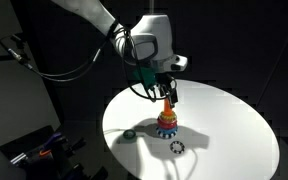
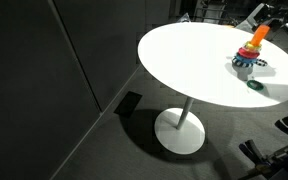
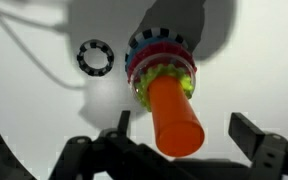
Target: Put the light green ring on the orange rod
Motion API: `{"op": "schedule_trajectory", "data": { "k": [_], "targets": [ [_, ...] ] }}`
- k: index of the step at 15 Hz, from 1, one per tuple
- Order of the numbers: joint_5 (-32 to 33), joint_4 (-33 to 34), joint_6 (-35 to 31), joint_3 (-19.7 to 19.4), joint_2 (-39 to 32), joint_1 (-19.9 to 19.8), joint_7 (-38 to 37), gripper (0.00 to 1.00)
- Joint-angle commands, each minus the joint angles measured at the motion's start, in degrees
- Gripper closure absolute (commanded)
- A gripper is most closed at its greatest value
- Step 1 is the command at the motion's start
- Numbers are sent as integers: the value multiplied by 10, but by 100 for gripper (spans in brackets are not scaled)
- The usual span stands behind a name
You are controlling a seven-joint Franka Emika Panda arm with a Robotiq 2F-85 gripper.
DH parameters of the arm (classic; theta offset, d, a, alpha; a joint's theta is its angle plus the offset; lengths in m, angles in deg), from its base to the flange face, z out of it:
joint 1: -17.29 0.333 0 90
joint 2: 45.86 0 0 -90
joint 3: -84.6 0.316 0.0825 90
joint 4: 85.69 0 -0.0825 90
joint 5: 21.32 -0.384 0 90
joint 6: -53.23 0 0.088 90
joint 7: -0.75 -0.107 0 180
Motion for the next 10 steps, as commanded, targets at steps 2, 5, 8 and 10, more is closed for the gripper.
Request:
{"op": "schedule_trajectory", "data": {
  "k": [2,5,8,10],
  "targets": [
    [-2,2,28,7,7,-6,16,0],
    [-11,-5,62,17,17,-8,45,0],
    [-8,-6,110,22,28,-7,68,0],
    [-4,-7,140,22,37,-6,78,0]
  ]
}}
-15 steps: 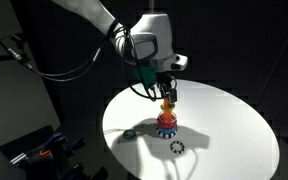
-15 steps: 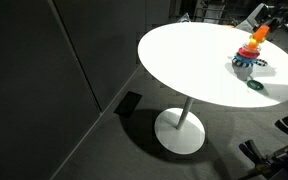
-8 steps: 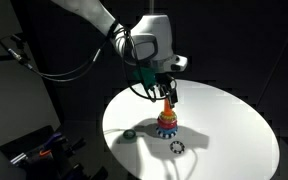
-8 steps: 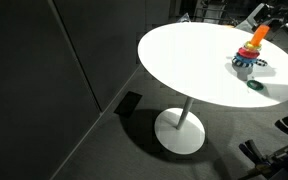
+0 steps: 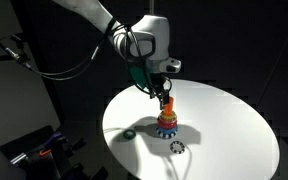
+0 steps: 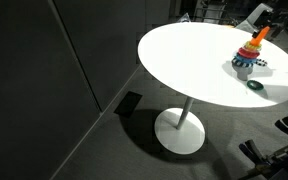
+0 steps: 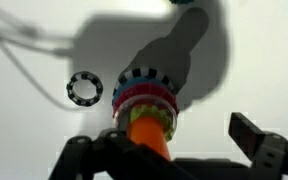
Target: Put the light green ring on the orange rod
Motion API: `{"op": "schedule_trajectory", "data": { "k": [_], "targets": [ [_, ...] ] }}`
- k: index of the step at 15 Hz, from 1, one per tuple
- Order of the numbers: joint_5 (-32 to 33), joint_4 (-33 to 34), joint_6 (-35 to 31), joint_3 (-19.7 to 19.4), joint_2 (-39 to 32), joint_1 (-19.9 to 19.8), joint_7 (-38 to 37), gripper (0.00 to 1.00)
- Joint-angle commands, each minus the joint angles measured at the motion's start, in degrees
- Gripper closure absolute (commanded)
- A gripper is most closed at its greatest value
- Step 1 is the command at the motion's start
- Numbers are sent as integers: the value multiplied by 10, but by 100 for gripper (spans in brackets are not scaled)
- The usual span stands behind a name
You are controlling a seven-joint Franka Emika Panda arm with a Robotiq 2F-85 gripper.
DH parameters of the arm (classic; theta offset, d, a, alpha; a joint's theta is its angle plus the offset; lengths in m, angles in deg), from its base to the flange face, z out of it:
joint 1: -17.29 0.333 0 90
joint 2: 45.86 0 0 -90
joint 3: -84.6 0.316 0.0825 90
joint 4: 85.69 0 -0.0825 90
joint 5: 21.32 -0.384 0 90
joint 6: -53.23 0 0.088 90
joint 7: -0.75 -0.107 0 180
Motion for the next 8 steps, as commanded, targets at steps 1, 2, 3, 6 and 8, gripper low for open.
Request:
{"op": "schedule_trajectory", "data": {
  "k": [1,2,3,6,8],
  "targets": [
    [-1,-6,57,6,30,-5,32,0],
    [1,-5,68,5,34,-5,35,0],
    [4,-5,77,4,38,-4,36,0],
    [2,1,73,3,26,-1,24,0],
    [2,1,79,3,31,-1,25,0]
  ]
}}
